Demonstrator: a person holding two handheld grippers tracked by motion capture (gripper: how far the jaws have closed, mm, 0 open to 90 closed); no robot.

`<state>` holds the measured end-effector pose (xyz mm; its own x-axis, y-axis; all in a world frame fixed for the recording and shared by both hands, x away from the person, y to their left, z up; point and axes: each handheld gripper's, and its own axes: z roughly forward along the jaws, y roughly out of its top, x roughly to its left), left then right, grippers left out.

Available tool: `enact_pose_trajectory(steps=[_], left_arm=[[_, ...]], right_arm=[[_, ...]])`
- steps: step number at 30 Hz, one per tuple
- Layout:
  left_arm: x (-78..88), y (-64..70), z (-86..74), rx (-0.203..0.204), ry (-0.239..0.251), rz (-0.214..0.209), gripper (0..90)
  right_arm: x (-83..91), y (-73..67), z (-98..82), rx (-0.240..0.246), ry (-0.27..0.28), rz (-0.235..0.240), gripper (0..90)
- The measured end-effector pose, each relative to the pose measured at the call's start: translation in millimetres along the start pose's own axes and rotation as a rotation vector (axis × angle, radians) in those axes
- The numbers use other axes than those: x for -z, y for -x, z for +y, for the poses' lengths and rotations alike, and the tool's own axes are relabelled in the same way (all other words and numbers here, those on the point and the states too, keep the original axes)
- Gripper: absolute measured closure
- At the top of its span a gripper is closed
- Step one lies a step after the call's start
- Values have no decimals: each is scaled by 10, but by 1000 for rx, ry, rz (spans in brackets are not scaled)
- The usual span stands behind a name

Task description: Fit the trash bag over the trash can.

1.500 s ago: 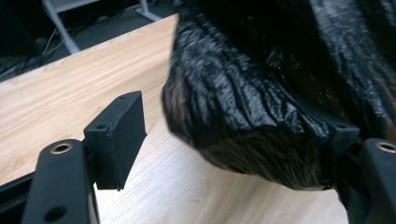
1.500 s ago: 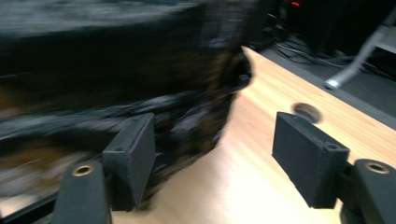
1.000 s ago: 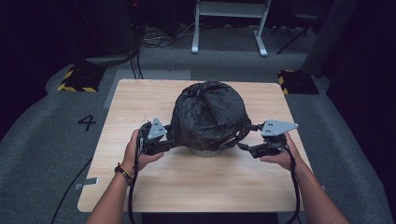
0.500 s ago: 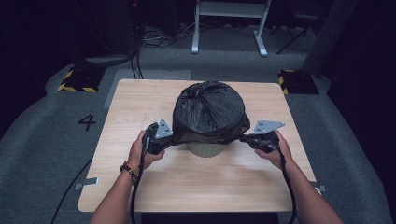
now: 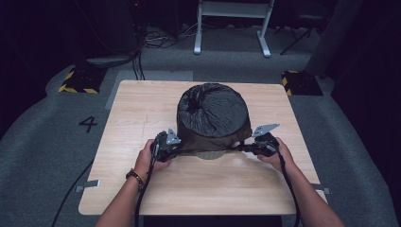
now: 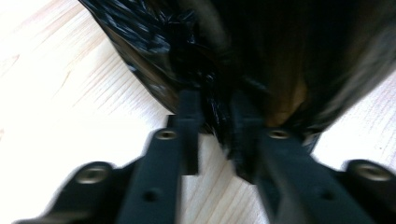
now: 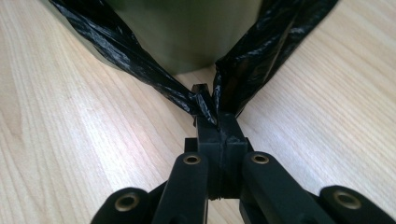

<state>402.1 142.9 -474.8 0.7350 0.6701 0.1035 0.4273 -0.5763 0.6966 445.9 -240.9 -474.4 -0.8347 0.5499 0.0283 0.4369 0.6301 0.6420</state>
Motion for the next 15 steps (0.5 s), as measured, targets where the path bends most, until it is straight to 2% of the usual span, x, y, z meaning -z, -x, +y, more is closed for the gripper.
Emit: enact_pose_trajectory(steps=[4, 6, 9, 11, 13, 15], left_arm=[[117, -10, -54, 51, 61, -13, 313], [196, -19, -76, 81, 95, -18, 207], [386, -21, -112, 126, 183, -15, 185], [459, 8, -113, 130, 209, -12, 181], [511, 64, -99, 118, 213, 41, 174], [528, 102, -94, 113, 222, 75, 173]], right_arm=[[-15, 75, -100, -38, 0, 6, 900], [12, 109, -132, -57, 22, 4, 900], [56, 135, -143, -65, 50, 5, 900], [66, 134, -130, -68, 63, -4, 900], [75, 118, -108, -61, 77, -10, 900], [74, 103, -92, -59, 83, -30, 900]])
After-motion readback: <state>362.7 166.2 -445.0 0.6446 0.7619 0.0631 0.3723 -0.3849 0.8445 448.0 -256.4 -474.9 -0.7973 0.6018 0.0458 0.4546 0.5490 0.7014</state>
